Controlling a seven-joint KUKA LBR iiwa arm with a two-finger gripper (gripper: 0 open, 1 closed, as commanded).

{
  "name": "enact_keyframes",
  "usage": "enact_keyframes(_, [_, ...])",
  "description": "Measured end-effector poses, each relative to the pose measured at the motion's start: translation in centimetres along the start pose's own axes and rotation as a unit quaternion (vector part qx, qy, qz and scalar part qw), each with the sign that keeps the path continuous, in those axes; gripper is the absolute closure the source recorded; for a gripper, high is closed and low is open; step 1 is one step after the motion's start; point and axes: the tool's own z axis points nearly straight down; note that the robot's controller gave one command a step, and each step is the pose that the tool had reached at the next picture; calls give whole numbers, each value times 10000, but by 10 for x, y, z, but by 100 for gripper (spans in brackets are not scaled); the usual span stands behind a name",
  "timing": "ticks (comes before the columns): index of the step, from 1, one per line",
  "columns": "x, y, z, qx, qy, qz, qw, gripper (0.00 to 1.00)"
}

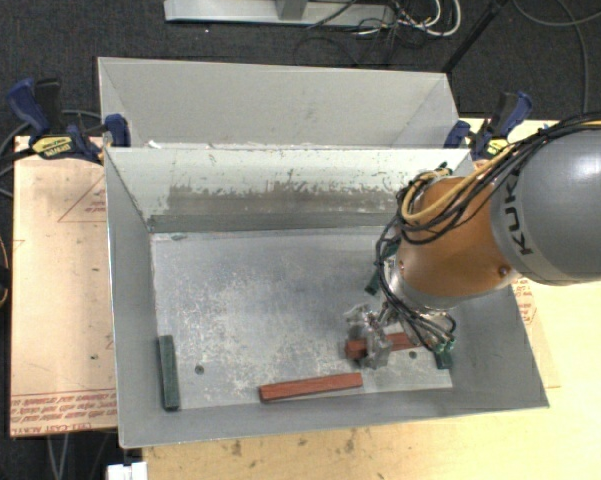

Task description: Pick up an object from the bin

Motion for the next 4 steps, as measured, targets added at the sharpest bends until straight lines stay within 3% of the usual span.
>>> enact_keyframes(1, [0,0,0,-1,0,-1,10000,0])
enact_keyframes(2, [0,0,-1,2,-7,-1,10000,100])
enact_keyframes(3, [0,0,-1,1,-7,-2,10000,100])
enact_keyframes(4, [12,23,-143,18,-42,-40,10000,100])
